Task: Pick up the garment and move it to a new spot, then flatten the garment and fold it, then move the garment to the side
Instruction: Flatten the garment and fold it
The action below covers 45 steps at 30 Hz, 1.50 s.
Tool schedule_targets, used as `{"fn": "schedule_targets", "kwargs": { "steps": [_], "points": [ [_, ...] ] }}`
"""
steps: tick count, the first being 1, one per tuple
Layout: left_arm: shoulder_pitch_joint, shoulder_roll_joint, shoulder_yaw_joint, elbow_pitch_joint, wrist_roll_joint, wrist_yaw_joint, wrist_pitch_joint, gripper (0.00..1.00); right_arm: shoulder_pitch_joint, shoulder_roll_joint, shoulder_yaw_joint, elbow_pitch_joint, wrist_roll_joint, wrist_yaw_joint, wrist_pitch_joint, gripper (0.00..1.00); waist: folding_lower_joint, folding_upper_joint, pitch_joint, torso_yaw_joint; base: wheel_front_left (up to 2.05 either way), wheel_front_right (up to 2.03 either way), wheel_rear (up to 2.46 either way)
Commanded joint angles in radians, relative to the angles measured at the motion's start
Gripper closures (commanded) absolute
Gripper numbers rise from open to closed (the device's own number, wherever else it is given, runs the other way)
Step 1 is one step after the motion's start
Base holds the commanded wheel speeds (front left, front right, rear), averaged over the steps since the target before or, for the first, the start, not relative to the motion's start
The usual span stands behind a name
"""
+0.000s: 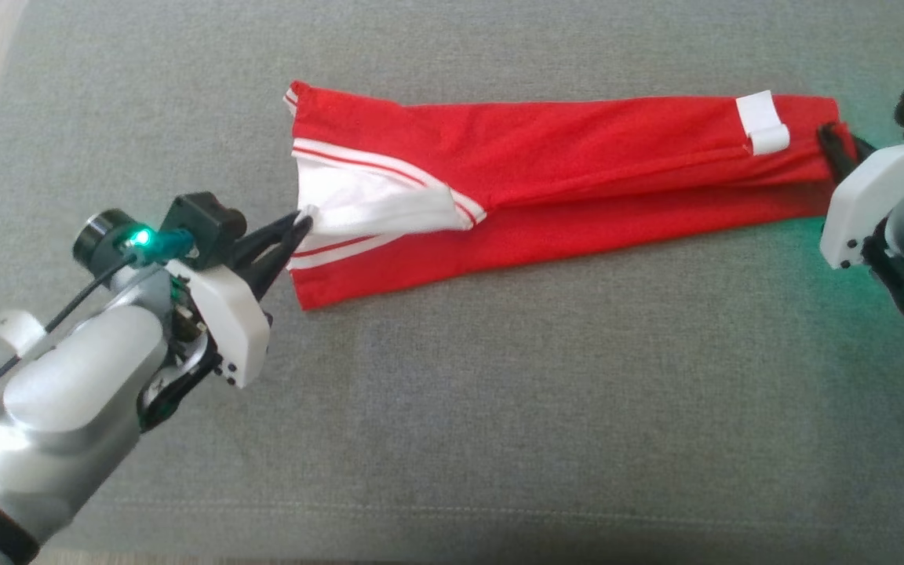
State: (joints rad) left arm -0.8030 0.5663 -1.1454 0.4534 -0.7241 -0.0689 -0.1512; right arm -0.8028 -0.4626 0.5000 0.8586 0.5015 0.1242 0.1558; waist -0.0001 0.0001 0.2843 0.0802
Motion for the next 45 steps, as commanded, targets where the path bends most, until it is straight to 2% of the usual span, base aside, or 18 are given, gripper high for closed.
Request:
{"fn": "schedule_targets", "kwargs": {
  "steps": [1, 3, 4, 5, 6, 7, 8, 14, 17, 21, 22, 24, 28, 33, 37, 41, 45],
  "points": [
    [-0.023, 0.044, 0.043, -0.019, -0.011, 0.008, 0.003, 1.0, 0.016, -0.03, 0.012, -0.021, 0.006, 0.007, 0.006, 1.0, 0.0001, -0.0001, -0.002, -0.003, 0.0, 0.0, 0.0],
    [-0.012, 0.042, 0.038, -0.021, -0.017, 0.011, 0.012, 1.0, 0.024, -0.031, 0.025, -0.014, 0.016, 0.007, 0.022, 1.0, 0.0001, -0.0001, -0.005, -0.008, 0.0, 0.0, 0.0],
    [-0.008, 0.04, 0.036, -0.02, -0.017, 0.015, 0.013, 1.0, 0.027, -0.031, 0.03, -0.015, 0.023, 0.007, 0.025, 0.03, 0.0001, -0.0001, -0.005, -0.011, 0.0, 0.0, 0.0],
    [-0.003, 0.038, 0.035, -0.018, -0.019, 0.019, 0.014, 0.78, 0.029, -0.03, 0.033, -0.016, 0.031, 0.007, 0.028, 0.0, 0.0001, -0.0001, -0.006, -0.014, 0.0, 0.0, 0.0],
    [0.001, 0.036, 0.034, -0.014, -0.02, 0.024, 0.014, 0.34, 0.029, -0.03, 0.036, -0.018, 0.038, 0.007, 0.029, 0.0, 0.0001, -0.0001, -0.007, -0.017, 0.0, 0.0, 0.0],
    [0.005, 0.034, 0.034, -0.012, -0.022, 0.028, 0.013, 0.04, 0.03, -0.03, 0.039, -0.021, 0.045, 0.007, 0.03, 0.0, 0.0001, -0.0001, -0.008, -0.02, 0.0, 0.0, 0.0],
    [0.01, 0.031, 0.035, -0.011, -0.025, 0.031, 0.011, 0.0, 0.029, -0.032, 0.039, -0.024, 0.051, 0.007, 0.03, 0.0, 0.0001, -0.0001, -0.01, -0.023, 0.0, 0.0, 0.0],
    [0.036, 0.009, 0.085, 0.0, -0.072, 0.078, -0.043, 0.0, 0.026, -0.03, 0.011, -0.053, 0.075, 0.007, -0.036, 0.0, 0.0001, -0.0001, -0.04, -0.036, 0.0, 0.0, 0.0],
    [0.054, -0.01, 0.165, 0.0, -0.123, 0.126, -0.087, 0.0, 0.033, -0.009, -0.019, -0.083, 0.084, 0.007, -0.109, 0.0, 0.0001, -0.0001, -0.063, -0.041, 0.0, 0.0, 0.0],
    [0.094, -0.046, 0.329, -0.04, -0.159, 0.197, -0.109, 0.0, 0.058, 0.027, -0.063, -0.13, 0.072, 0.007, -0.224, 0.0, 0.0001, -0.0001, -0.089, -0.041, 0.0, 0.0, 0.0],
    [0.094, -0.046, 0.329, -0.04, -0.159, 0.197, -0.109, 0.0, 0.058, 0.027, -0.063, -0.13, 0.072, 0.007, -0.224, 0.0, 0.0001, -0.0001, -0.089, -0.041, 0.0, 0.0, 0.0],
    [0.136, -0.078, 0.469, -0.098, -0.131, 0.234, -0.11, 0.0, 0.079, 0.049, -0.087, -0.149, 0.056, 0.007, -0.279, 0.0, 0.0001, -0.0001, -0.099, -0.039, 0.0, 0.0, 0.0],
    [0.274, -0.179, 0.729, -0.221, 0.001, 0.261, -0.11, 0.0, 0.14, 0.103, -0.129, -0.187, -0.014, 0.007, -0.366, 0.0, 0.0001, -0.0001, -0.117, -0.033, 0.0, 0.0, 0.0],
    [0.441, -0.33, 0.914, -0.33, 0.205, 0.229, -0.11, 0.0, 0.233, 0.182, -0.224, -0.251, -0.129, 0.007, -0.409, 0.0, 0.0001, -0.0001, -0.128, -0.027, 0.0, 0.0, 0.0],
    [0.53, -0.428, 1.0, -0.358, 0.306, 0.178, -0.11, 0.0, 0.3, 0.243, -0.307, -0.301, -0.206, 0.007, -0.415, 0.0, 0.0001, -0.0001, -0.129, -0.021, 0.0, 0.0, 0.0],
    [0.548, -0.465, 1.047, -0.35, 0.377, 0.117, -0.11, 0.0, 0.327, 0.275, -0.377, -0.324, -0.265, 0.007, -0.413, 0.0, 0.0001, -0.0001, -0.117, -0.009, 0.0, 0.0, 0.0],
    [0.538, -0.485, 1.077, -0.326, 0.412, 0.066, -0.11, 0.0, 0.317, 0.315, -0.474, -0.292, -0.29, 0.007, -0.351, 0.0, 0.0001, -0.0001, -0.092, 0.005, 0.0, 0.0, 0.0]
  ]
}}
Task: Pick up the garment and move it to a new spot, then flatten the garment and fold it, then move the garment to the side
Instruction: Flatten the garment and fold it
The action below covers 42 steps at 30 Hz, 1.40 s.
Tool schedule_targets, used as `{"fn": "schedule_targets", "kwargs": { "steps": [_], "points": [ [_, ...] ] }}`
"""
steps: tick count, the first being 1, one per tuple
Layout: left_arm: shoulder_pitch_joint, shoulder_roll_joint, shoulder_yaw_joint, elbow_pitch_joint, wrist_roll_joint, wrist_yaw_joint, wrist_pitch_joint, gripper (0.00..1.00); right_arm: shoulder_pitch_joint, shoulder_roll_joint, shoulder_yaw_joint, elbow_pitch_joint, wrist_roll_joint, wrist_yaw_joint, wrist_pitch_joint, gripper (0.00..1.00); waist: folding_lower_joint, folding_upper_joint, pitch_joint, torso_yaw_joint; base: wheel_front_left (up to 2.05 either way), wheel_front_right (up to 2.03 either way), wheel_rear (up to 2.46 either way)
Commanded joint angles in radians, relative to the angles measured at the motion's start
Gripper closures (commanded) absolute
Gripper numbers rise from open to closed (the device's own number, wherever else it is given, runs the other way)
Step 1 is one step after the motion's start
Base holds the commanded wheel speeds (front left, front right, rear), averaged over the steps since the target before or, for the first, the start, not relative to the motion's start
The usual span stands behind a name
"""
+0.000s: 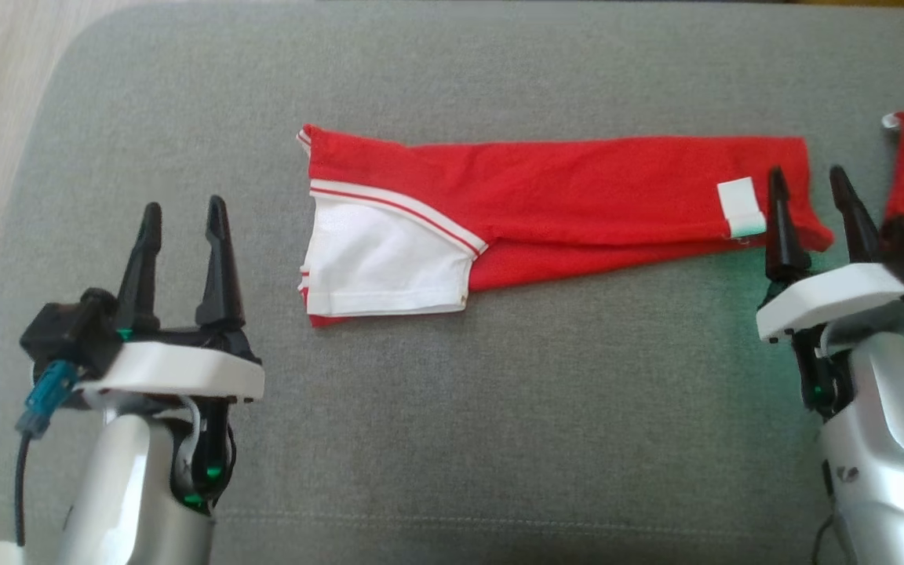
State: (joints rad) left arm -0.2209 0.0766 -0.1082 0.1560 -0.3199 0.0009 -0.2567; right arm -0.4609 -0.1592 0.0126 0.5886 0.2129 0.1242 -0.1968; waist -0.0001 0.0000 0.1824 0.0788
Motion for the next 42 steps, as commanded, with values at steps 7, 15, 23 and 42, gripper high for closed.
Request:
{"fn": "schedule_targets", "kwargs": {
  "steps": [7, 15, 23, 42],
  "points": [
    [-0.065, -0.019, 0.062, 0.001, 0.041, -0.055, -0.005, 0.0, -0.101, 0.044, -0.191, 0.096, -0.05, 0.007, 0.077, 0.0, 0.0001, 0.0, 0.072, 0.041, 0.0, 0.0, 0.0],
    [-0.095, -0.026, 0.067, 0.018, 0.052, -0.077, -0.005, 0.0, -0.182, 0.066, -0.348, 0.224, -0.161, 0.007, 0.12, 0.0, 0.0001, 0.0, 0.119, 0.065, 0.0, 0.0, 0.0],
    [-0.107, -0.026, 0.065, 0.023, 0.048, -0.076, -0.005, 0.0, -0.217, 0.085, -0.436, 0.296, -0.252, 0.007, 0.125, 0.0, 0.0001, 0.0, 0.129, 0.06, 0.0, 0.0, 0.0],
    [-0.071, -0.026, 0.059, 0.035, 0.052, -0.069, -0.005, 0.0, -0.238, 0.065, -0.571, 0.291, -0.346, 0.007, 0.024, 1.0, 0.0001, 0.0, 0.022, 0.005, 0.0, 0.0, 0.0]
  ]
}}
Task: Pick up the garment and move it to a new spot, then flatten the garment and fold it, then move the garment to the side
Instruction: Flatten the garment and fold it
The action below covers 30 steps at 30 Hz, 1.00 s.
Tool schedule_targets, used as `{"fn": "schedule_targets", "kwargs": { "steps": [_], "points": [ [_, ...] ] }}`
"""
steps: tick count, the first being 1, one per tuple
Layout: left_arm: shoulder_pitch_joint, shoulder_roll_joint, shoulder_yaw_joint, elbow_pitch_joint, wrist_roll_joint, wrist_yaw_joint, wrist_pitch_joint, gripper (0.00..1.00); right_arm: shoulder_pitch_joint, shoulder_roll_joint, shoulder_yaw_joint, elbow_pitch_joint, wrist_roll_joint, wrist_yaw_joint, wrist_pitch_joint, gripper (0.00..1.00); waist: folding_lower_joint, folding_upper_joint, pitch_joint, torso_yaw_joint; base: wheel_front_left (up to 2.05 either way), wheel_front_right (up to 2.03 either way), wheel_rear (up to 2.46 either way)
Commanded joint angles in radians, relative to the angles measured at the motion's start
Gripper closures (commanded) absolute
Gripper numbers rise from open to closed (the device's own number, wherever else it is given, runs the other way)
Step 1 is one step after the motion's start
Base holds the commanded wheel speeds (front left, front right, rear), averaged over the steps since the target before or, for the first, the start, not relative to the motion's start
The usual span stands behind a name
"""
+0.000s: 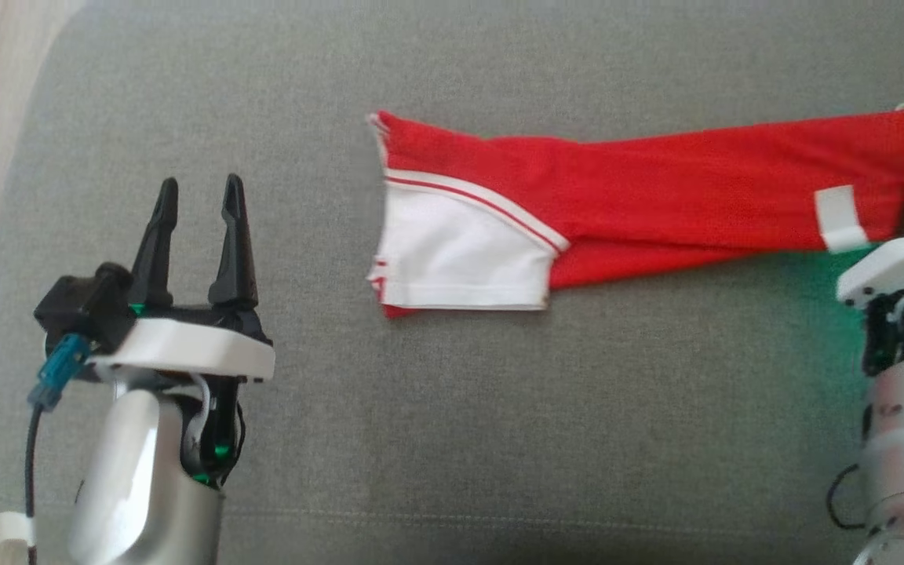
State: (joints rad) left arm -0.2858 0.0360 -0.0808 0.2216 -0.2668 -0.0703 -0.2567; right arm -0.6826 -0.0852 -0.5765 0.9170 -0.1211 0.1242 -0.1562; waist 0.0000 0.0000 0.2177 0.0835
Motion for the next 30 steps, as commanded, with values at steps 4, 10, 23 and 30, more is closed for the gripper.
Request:
{"fn": "schedule_targets", "kwargs": {
  "steps": [4, 10, 23, 30],
  "points": [
    [0.017, 0.014, 0.025, -0.029, -0.01, 0.008, -0.005, 0.0, -0.029, 0.015, 0.021, -0.08, -0.048, 0.007, -0.024, 1.0, 0.0, 0.0, -0.051, 0.008, 0.0, 0.0, 0.0],
    [0.055, 0.014, 0.013, -0.025, -0.022, 0.015, -0.005, 0.0, -0.057, 0.034, 0.217, -0.065, 0.074, 0.007, -0.024, 1.0, 0.0, 0.0, -0.104, 0.037, 0.0, 0.0, 0.0],
    [0.087, 0.014, -0.011, -0.022, -0.034, 0.027, -0.005, 0.0, 0.002, 0.035, 0.826, -0.143, 0.626, 0.007, -0.012, 1.0, 0.0, 0.0, -0.139, 0.128, 0.0, 0.0, 0.0],
    [0.078, 0.014, -0.029, -0.017, -0.048, 0.032, -0.005, 0.0, 0.021, 0.035, 1.02, -0.113, 0.783, 0.007, -0.035, 1.0, 0.0, 0.0, -0.116, 0.189, 0.0, 0.0, 0.0]
  ]
}}
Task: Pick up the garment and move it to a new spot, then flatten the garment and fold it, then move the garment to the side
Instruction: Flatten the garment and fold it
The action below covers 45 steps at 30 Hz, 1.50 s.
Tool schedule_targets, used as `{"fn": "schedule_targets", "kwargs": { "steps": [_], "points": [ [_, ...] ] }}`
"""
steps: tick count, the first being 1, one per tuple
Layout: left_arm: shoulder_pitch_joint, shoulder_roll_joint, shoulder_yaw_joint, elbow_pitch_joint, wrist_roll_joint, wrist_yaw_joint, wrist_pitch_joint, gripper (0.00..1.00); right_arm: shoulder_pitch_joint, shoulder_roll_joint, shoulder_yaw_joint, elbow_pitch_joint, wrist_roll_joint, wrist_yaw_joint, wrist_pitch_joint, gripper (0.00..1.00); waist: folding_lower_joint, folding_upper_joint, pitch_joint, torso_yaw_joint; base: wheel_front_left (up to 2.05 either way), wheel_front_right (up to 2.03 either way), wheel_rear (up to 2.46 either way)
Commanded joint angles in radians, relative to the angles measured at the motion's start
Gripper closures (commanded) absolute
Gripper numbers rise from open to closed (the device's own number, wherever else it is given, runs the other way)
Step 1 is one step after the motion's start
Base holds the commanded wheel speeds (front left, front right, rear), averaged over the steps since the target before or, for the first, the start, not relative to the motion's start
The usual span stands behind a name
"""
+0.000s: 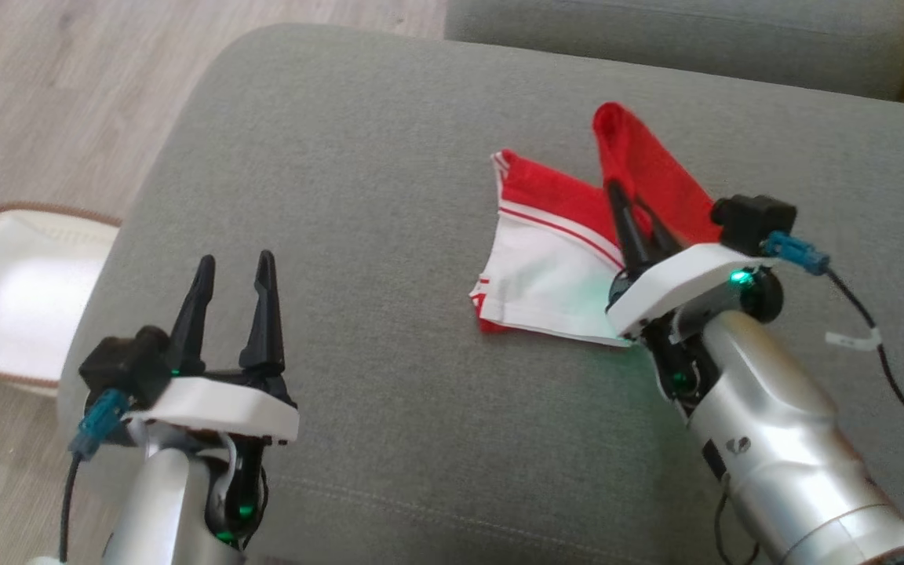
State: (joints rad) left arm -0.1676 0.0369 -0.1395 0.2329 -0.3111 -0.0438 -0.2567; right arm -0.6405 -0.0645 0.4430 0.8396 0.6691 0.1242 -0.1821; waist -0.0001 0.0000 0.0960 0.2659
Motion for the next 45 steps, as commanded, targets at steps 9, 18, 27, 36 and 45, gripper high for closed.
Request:
{"fn": "schedule_targets", "kwargs": {
  "steps": [9, 18, 27, 36, 45],
  "points": [
    [-0.051, 0.013, 0.007, -0.019, -0.02, 0.008, -0.005, 0.0, -0.054, 0.014, 0.16, 0.068, 0.146, 0.007, -0.061, 1.0, 0.0001, 0.0, 0.037, 0.074, 0.0, 0.0, 0.0],
    [-0.05, 0.013, -0.039, -0.002, -0.039, 0.019, -0.005, 0.0, -0.077, 0.014, 0.275, 0.124, 0.271, 0.007, -0.079, 0.14, 0.0001, 0.0, 0.049, 0.11, 0.0, 0.0, 0.0],
    [-0.056, 0.013, -0.014, 0.005, -0.031, 0.022, -0.005, 0.0, -0.115, 0.014, 0.357, 0.071, 0.364, 0.007, -0.079, 0.0, 0.0001, 0.0, 0.042, 0.072, 0.0, 0.0, 0.0],
    [-0.05, 0.013, 0.018, -0.044, -0.027, 0.018, -0.005, 0.0, -0.157, 0.014, 0.173, 0.065, 0.043, 0.007, -0.08, 0.0, 0.0001, 0.0, 0.015, -0.054, 0.0, 0.0, 0.0],
    [-0.062, 0.013, 0.029, -0.084, -0.025, 0.022, -0.005, 0.0, -0.016, -0.004, -0.142, -0.096, -0.398, 0.007, -0.08, 0.0, 0.0001, 0.0, 0.0, -0.154, 0.0, 0.0, 0.0]
  ]
}}
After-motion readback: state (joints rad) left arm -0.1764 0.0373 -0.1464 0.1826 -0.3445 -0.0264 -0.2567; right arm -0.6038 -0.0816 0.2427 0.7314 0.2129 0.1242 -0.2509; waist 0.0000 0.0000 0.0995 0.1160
